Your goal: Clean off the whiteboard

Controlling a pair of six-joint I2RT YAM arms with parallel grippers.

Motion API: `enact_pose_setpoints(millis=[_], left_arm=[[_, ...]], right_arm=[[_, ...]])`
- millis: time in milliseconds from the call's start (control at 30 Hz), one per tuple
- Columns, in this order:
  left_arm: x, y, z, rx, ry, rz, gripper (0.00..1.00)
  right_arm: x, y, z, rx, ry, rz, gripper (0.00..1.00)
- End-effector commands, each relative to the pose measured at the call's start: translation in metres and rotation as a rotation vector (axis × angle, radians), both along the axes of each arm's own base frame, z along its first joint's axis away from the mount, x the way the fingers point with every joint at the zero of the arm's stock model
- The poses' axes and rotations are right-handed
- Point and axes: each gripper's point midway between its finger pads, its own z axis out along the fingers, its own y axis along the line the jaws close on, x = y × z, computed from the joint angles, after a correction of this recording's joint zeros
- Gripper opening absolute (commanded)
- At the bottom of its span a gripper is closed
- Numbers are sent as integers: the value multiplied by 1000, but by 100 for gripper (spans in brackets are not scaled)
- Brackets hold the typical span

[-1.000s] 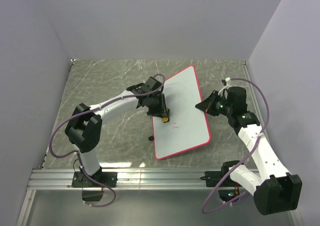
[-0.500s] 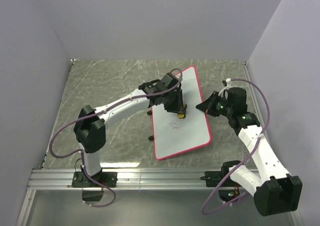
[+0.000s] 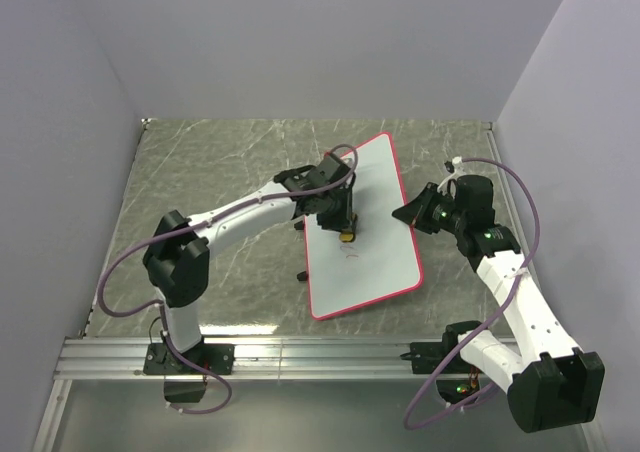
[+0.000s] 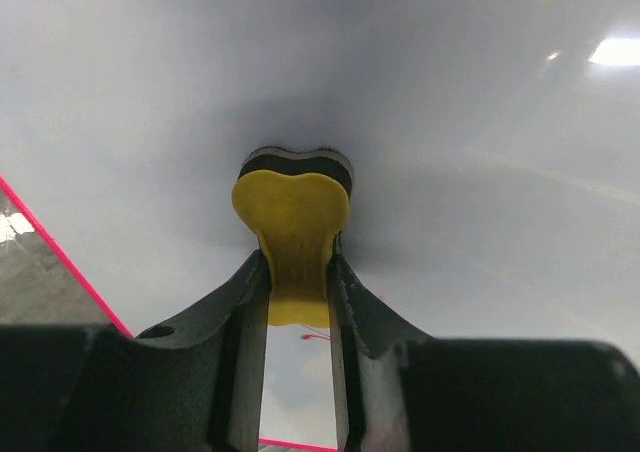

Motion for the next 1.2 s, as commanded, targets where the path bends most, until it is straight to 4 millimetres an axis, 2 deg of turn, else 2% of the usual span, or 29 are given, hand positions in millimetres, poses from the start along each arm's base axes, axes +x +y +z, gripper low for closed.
enact_pose_setpoints(millis=[0, 100, 233, 267, 300, 333, 367, 433, 467, 500, 567, 633, 733, 833, 867, 933, 967, 1033, 1067, 1100, 1167], left_arm=[[-53, -64, 11, -45, 25, -184, 0], [-61, -77, 16, -46, 36, -191, 0], [-61, -70, 13, -52, 44, -171, 0], [-65, -62, 0, -34, 69, -163, 0], [-58, -54, -5, -36, 83, -133, 0], [-53, -52, -1, -71, 75, -120, 0], [-57, -37, -22, -43, 117, -94, 0], [-39, -19, -30, -69, 113, -36, 0], [-42, -4, -50, -40, 141, -18, 0], [-33, 8, -57, -33, 149, 11, 0], [-31, 22, -74, -15, 154, 36, 0], [-27, 27, -83, -4, 164, 49, 0], [-25, 17, -73, -23, 153, 35, 0], [-25, -4, -47, -63, 124, 8, 0], [-22, -17, -29, -96, 106, -4, 0], [-39, -41, -9, -140, 102, -73, 0], [-50, -61, 15, -178, 77, -131, 0], [-64, -77, 23, -179, 74, -192, 0], [-67, -88, 38, -197, 42, -232, 0], [-79, -91, 33, -170, 55, -259, 0], [-85, -90, 26, -159, 68, -274, 0]], right_arm=[[-10, 9, -7, -64, -39, 124, 0], [-10, 9, -6, -66, -39, 122, 0], [-10, 9, -5, -66, -46, 120, 0], [-10, 9, -6, -67, -43, 119, 0], [-10, 8, -6, -68, -44, 120, 0], [-10, 8, -5, -69, -47, 118, 0], [-10, 8, -5, -71, -45, 118, 0], [-11, 8, -6, -71, -45, 120, 0], [-10, 8, -5, -71, -48, 116, 0], [-11, 8, -6, -68, -45, 118, 0], [-10, 9, -6, -65, -43, 120, 0], [-10, 9, -6, -62, -42, 123, 0], [-9, 9, -7, -64, -39, 124, 0], [-10, 9, -7, -66, -39, 123, 0], [-10, 9, -7, -65, -36, 121, 0], [-10, 9, -8, -65, -37, 119, 0], [-10, 9, -8, -65, -36, 118, 0], [-9, 9, -8, -63, -33, 120, 0], [-9, 10, -8, -66, -33, 123, 0], [-8, 9, -7, -66, -34, 123, 0], [-8, 10, -7, -67, -34, 125, 0]])
